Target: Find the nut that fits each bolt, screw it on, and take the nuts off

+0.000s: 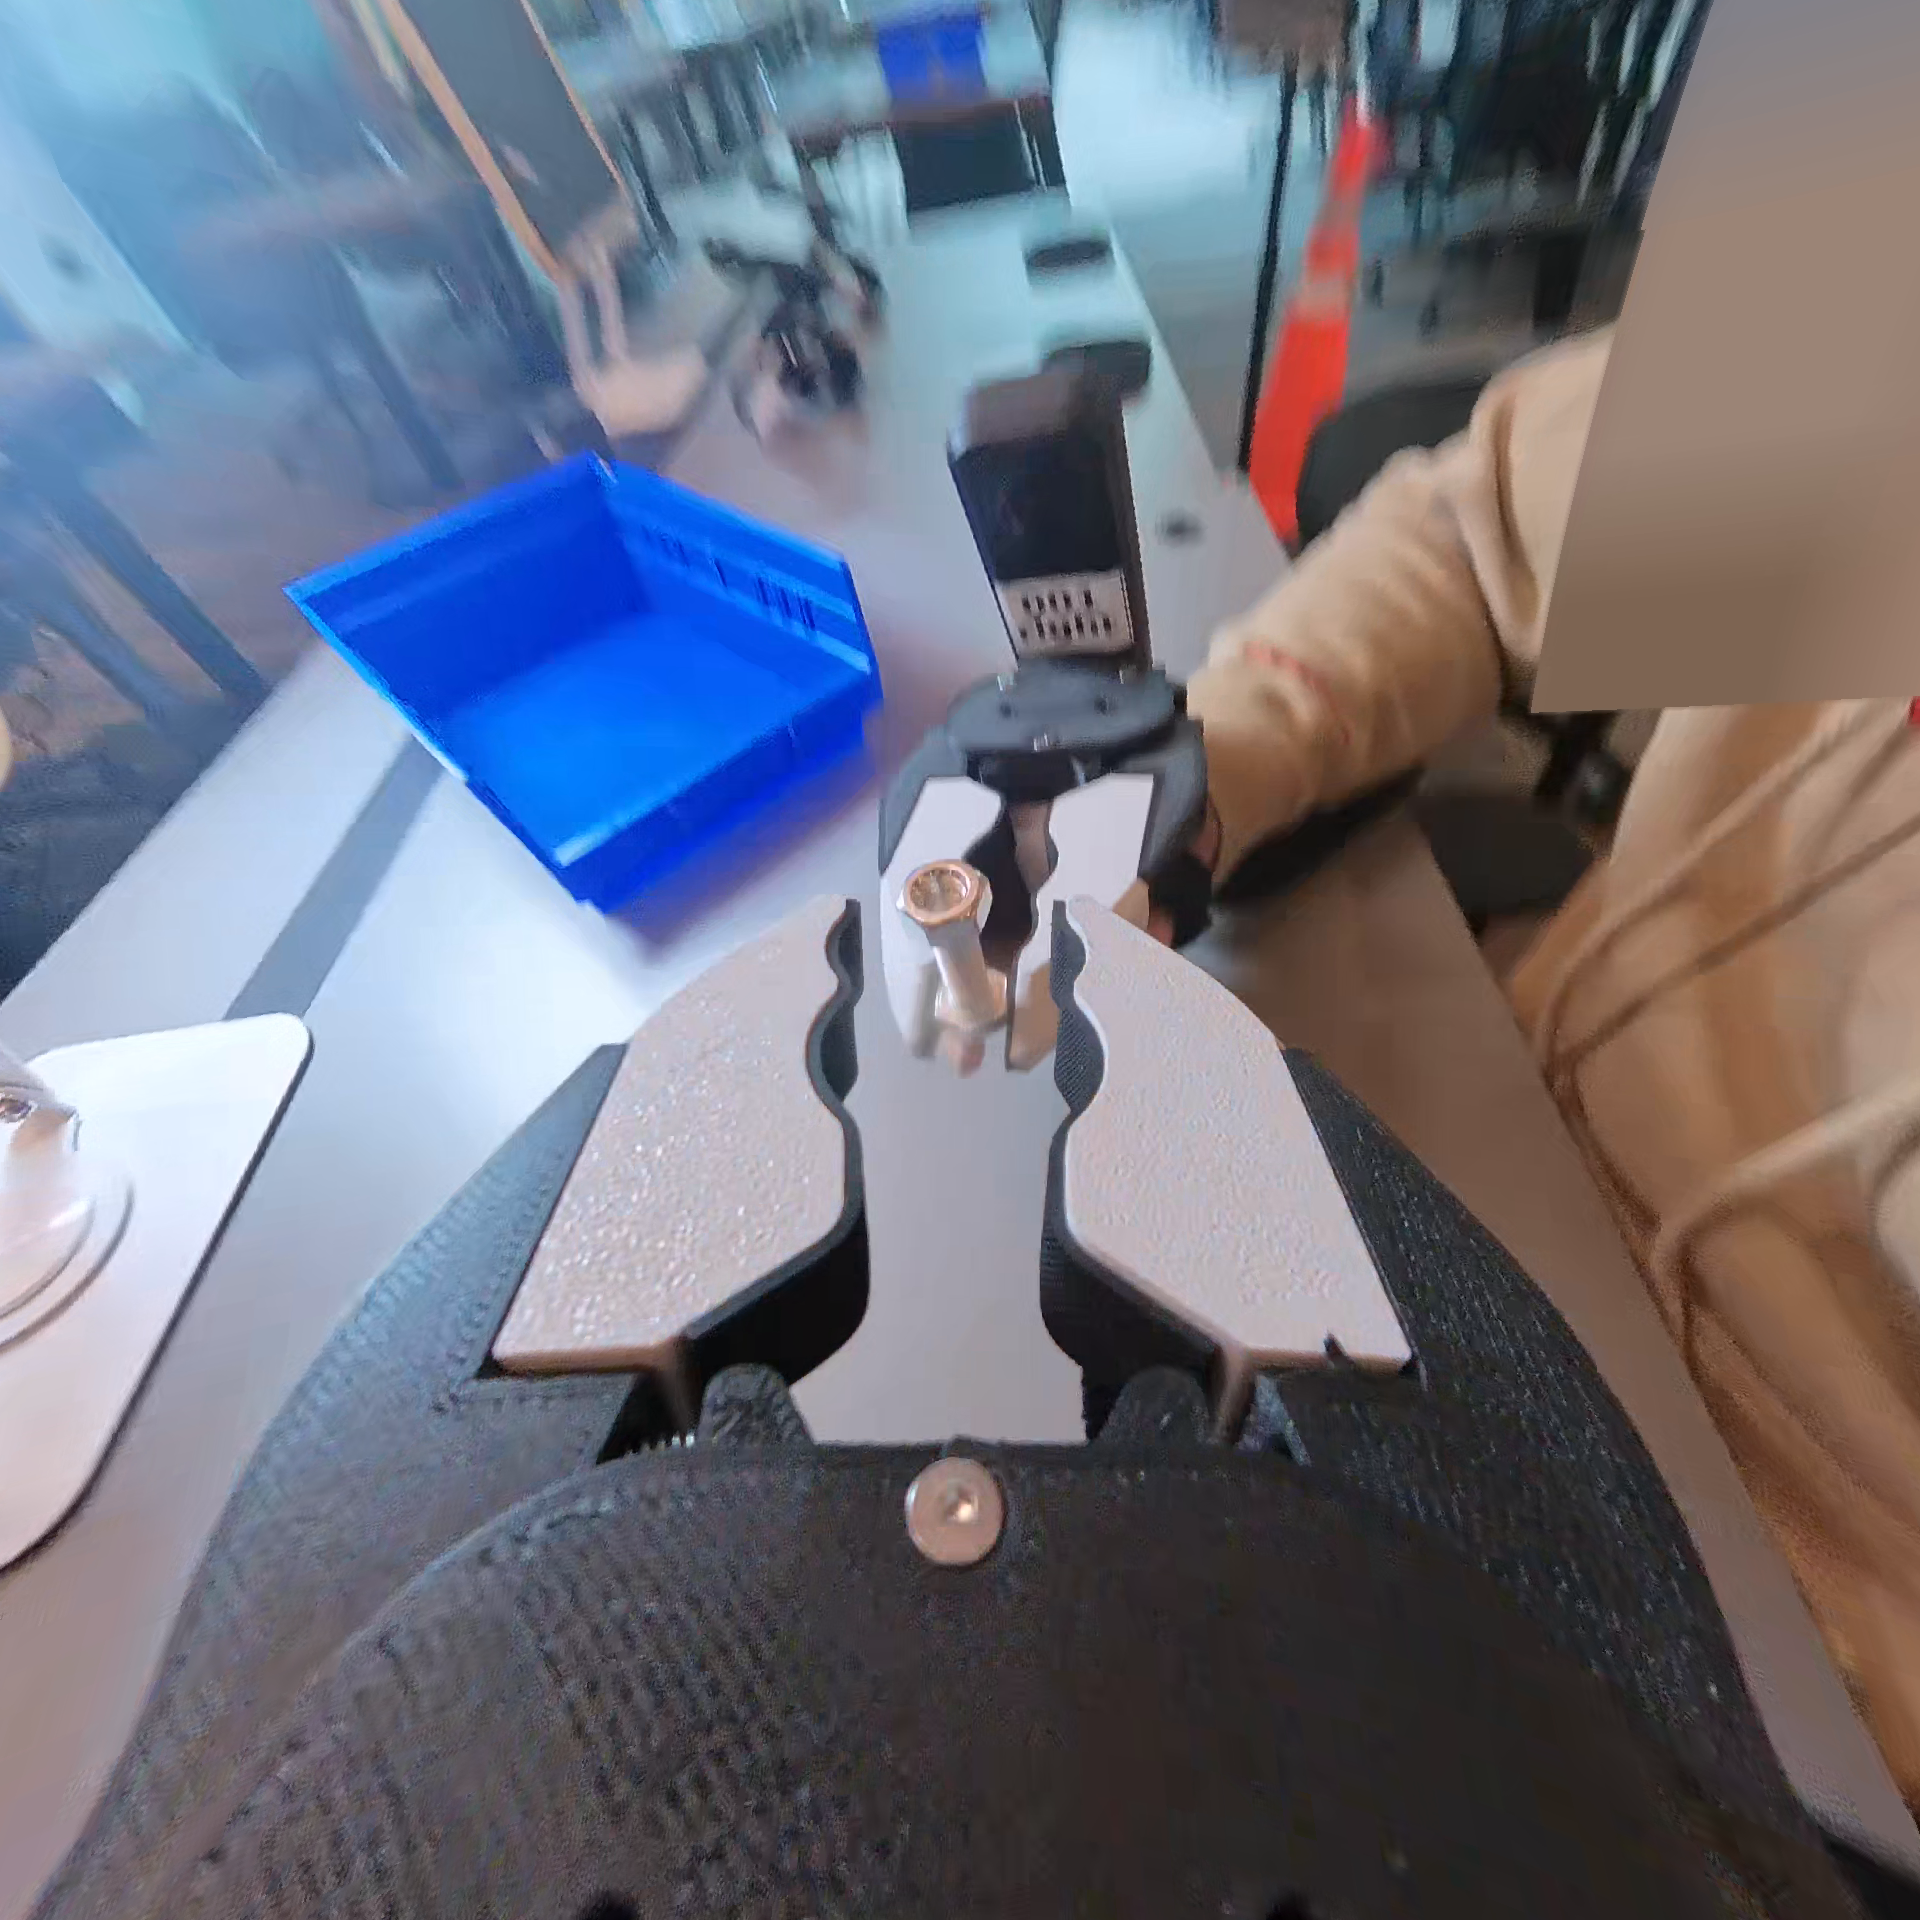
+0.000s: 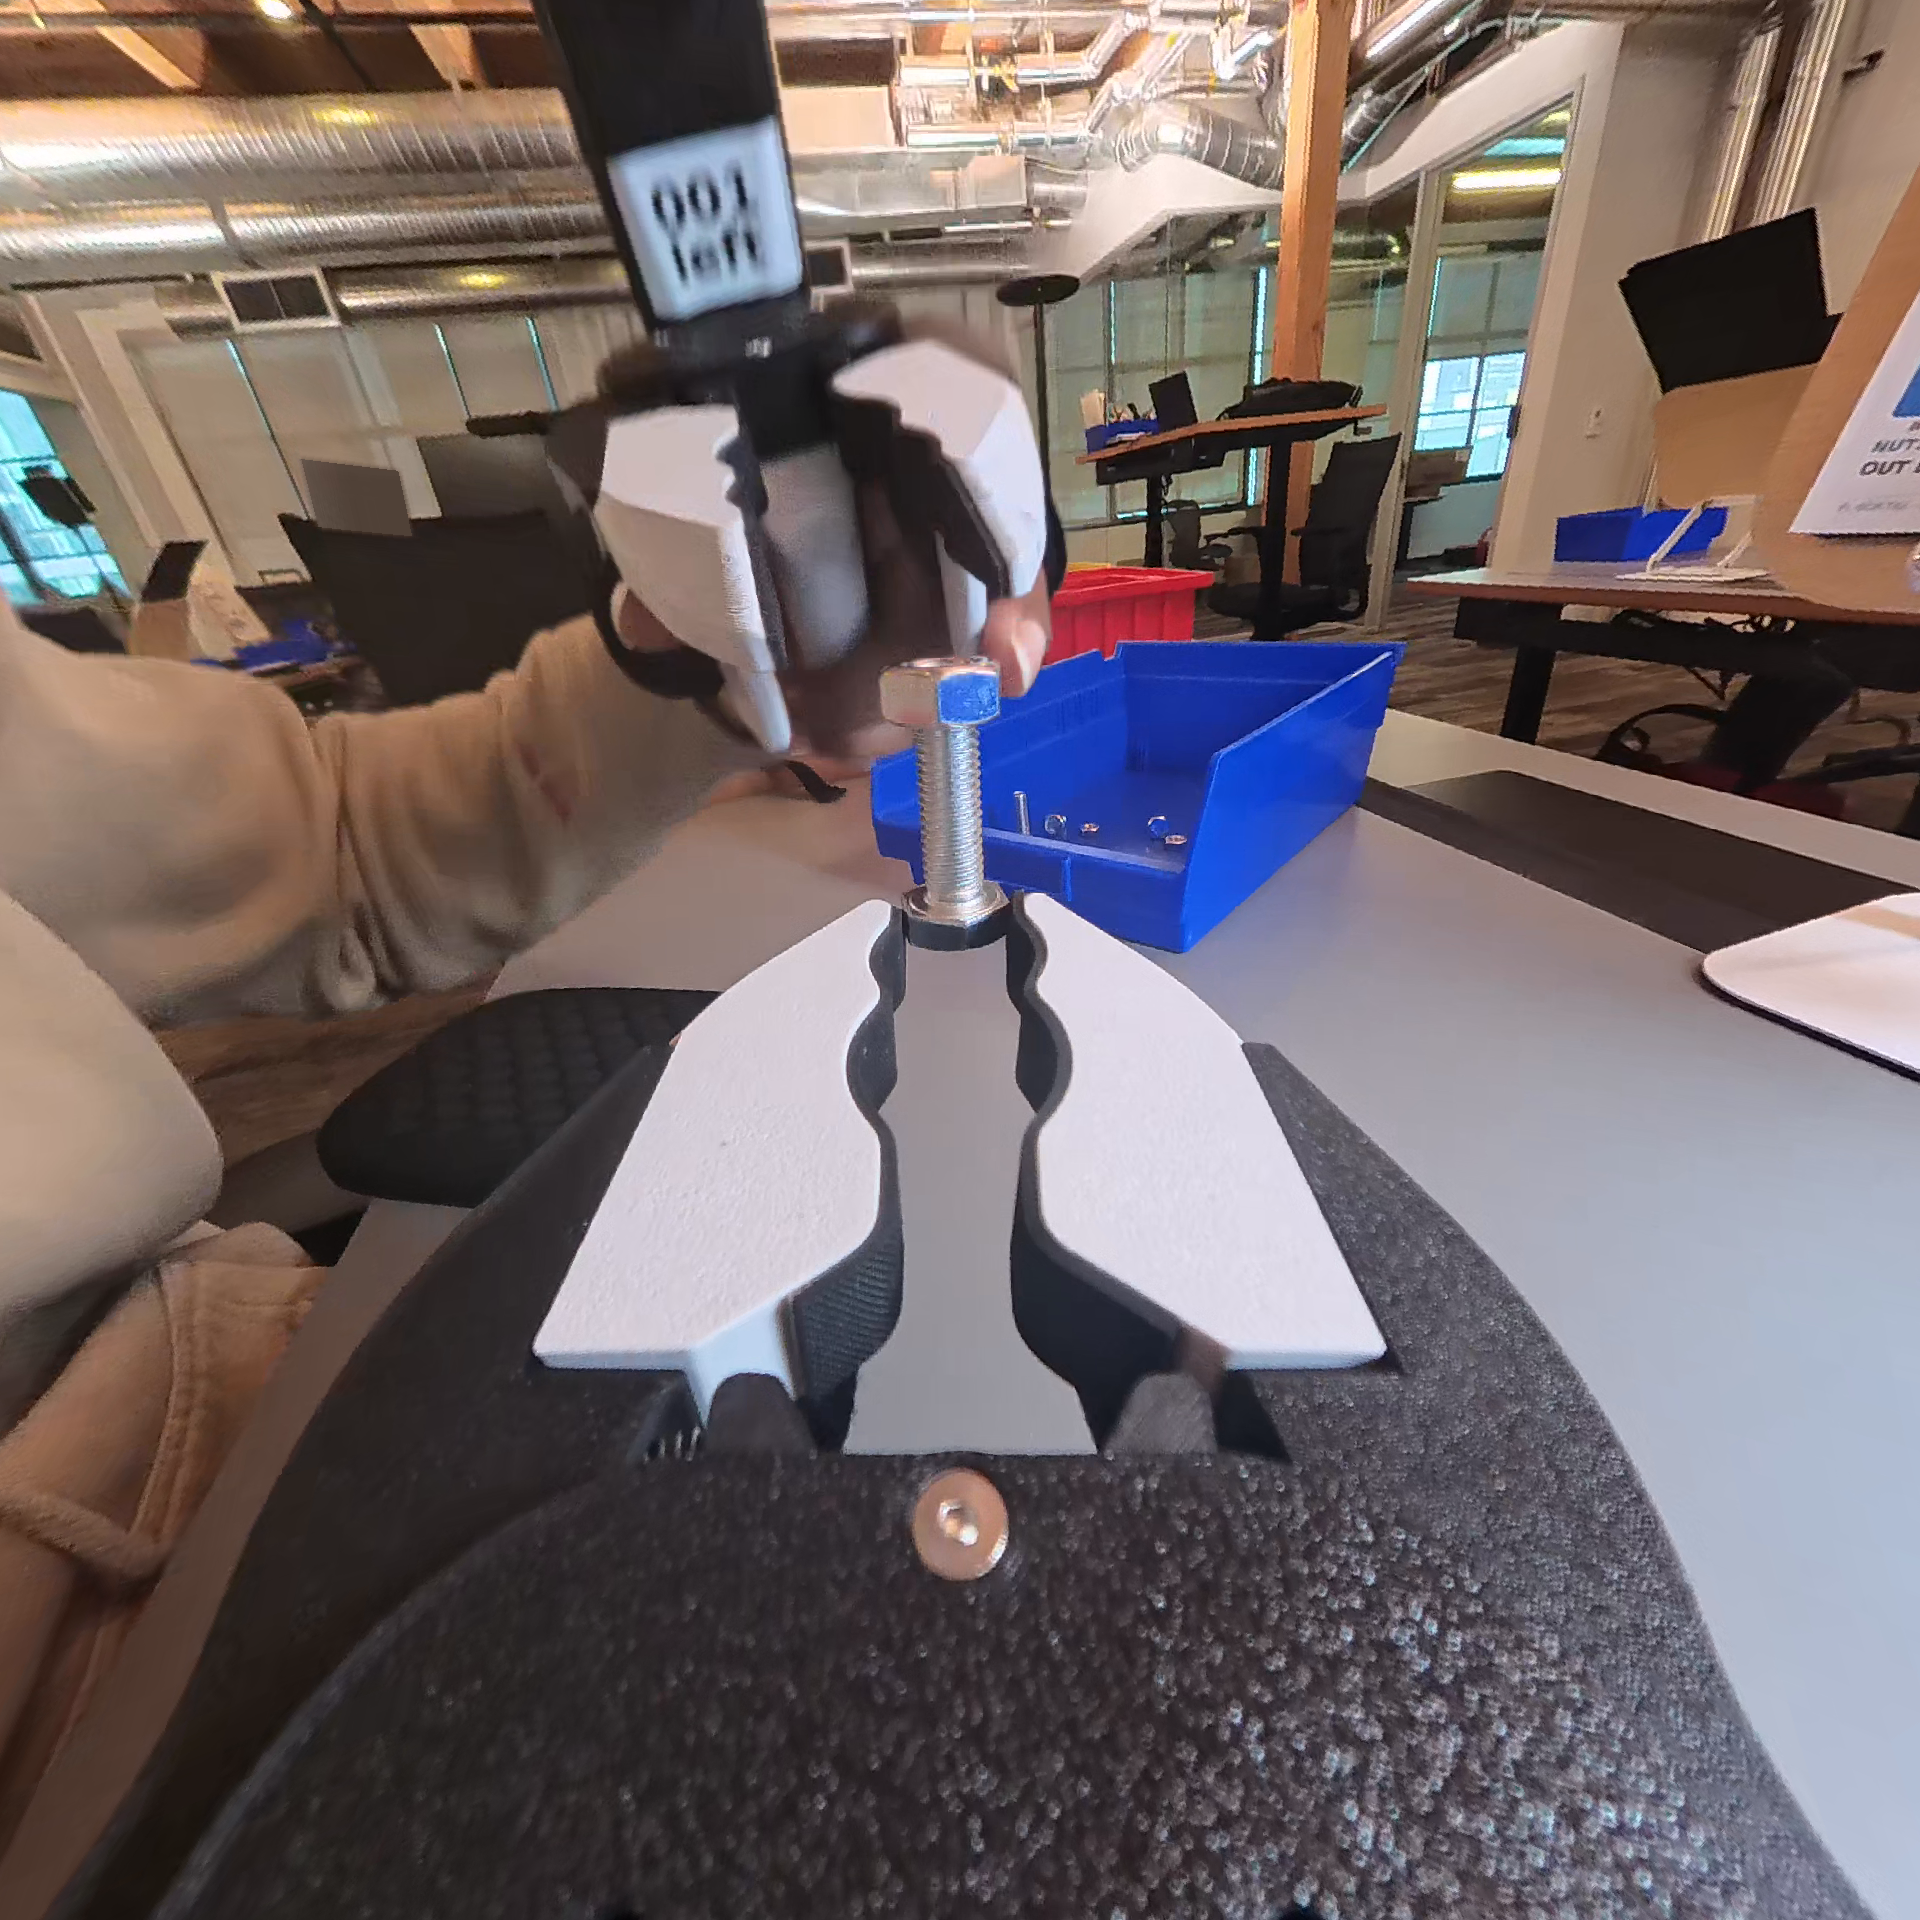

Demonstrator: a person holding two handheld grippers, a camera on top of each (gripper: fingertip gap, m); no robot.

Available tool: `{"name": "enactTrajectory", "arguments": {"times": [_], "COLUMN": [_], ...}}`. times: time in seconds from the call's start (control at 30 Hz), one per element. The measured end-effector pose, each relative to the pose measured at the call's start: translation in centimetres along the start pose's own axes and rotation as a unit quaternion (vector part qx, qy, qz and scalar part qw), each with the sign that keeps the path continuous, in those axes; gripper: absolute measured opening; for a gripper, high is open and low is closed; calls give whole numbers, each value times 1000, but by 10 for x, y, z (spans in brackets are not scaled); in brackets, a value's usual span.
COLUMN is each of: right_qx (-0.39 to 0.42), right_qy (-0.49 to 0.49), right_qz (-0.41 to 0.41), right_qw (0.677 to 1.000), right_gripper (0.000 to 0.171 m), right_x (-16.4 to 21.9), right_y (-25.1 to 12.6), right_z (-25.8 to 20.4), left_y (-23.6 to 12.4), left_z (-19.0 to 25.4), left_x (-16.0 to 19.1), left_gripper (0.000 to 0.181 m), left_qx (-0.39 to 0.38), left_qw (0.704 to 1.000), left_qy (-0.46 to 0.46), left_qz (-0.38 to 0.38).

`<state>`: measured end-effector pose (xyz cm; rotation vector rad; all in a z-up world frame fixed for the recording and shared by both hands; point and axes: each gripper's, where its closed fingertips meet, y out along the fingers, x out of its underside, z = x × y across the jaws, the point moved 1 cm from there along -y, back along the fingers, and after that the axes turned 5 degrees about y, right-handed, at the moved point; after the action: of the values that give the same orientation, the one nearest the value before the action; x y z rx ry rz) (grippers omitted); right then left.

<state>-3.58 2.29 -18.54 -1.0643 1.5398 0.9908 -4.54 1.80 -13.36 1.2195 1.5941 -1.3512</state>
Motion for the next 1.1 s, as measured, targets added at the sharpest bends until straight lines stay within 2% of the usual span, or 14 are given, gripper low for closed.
{"name": "enactTrajectory", "arguments": {"times": [0.1, 0.33, 0.5, 0.63, 0.8, 1.1], "right_qx": [-4, -25, -12, 7, -11, -41], "right_qy": [-2, 10, 36, 41, 52, 65], "right_qz": [-8, -24, -13, -8, -24, -51], "right_qw": [1000, 999, 999, 999, 998, 996], "right_gripper": [18, 18, 18, 18, 18, 18], "right_x": [0, 6, 4, 3, 10, 21], "right_y": [2, 10, 7, 3, 9, 14], "right_z": [-3, -11, 1, 12, 5, -6], "left_y": [5, 11, 2, -6, -4, 4], "left_z": [6, 10, 11, 12, -3, 3], "left_x": [3, 11, 13, 12, 19, 27], "left_gripper": [37, 41, 39, 26, 33, 31], "left_qx": [-30, -30, -38, -38, -73, -93], "left_qw": [995, 990, 989, 987, 983, 989], "left_qy": [-33, -58, -57, -58, -83, 5], "left_qz": [88, 126, 128, 143, 150, 117]}}
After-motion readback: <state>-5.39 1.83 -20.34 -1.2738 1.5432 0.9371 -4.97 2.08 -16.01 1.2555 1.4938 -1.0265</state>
